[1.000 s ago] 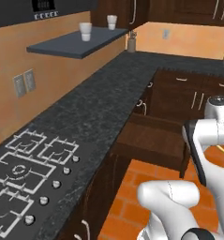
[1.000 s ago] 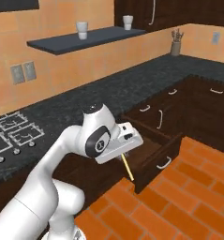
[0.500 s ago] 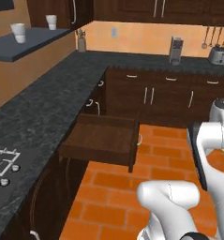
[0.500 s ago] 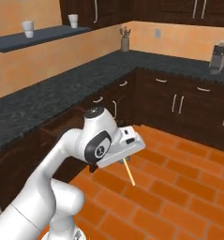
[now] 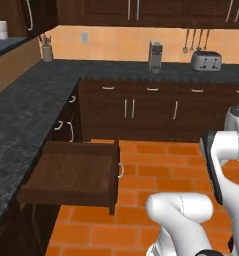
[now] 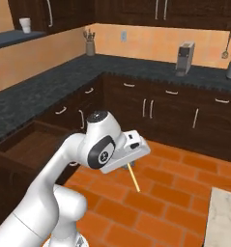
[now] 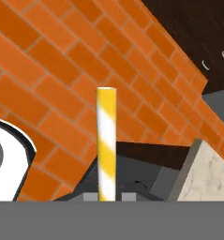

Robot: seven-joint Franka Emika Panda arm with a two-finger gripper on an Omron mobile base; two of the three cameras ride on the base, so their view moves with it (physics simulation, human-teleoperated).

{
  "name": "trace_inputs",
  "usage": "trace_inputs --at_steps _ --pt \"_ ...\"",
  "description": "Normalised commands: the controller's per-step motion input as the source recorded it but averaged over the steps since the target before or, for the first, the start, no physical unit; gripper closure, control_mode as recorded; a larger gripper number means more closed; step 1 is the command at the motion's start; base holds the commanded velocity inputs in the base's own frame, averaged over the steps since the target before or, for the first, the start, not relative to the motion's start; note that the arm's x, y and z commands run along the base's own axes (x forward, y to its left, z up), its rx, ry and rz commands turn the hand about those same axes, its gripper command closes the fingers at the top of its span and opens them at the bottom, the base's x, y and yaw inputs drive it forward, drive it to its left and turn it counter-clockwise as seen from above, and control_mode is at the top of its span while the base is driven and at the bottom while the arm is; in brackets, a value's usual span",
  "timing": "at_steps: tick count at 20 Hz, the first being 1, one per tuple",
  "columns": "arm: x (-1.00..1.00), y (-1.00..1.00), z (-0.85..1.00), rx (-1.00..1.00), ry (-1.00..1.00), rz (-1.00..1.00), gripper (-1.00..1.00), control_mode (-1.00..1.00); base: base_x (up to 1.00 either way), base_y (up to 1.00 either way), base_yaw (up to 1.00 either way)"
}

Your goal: Take a straw from the drawer in front and place it inside the glass cup on the dining counter.

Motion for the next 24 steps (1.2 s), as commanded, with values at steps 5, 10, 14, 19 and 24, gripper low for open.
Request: trace_inputs --at_steps 5,10,14,19,24 --pt "0.00 0.00 0.00 0.00 0.00 0.00 1.00 1.00 0.82 -0.28 -0.33" --pt "0.00 0.00 0.00 0.00 0.00 0.00 1.00 1.00 0.86 -0.24 -0.43" --pt "0.00 0.00 0.00 0.00 0.00 0.00 1.00 1.00 0.87 -0.08 -0.54" --pt "0.00 0.00 0.00 0.00 0.00 0.00 1.00 1.00 0.86 -0.16 -0.58" --pt "0.00 0.00 0.00 0.00 0.00 0.00 1.00 1.00 0.89 -0.14 -0.60"
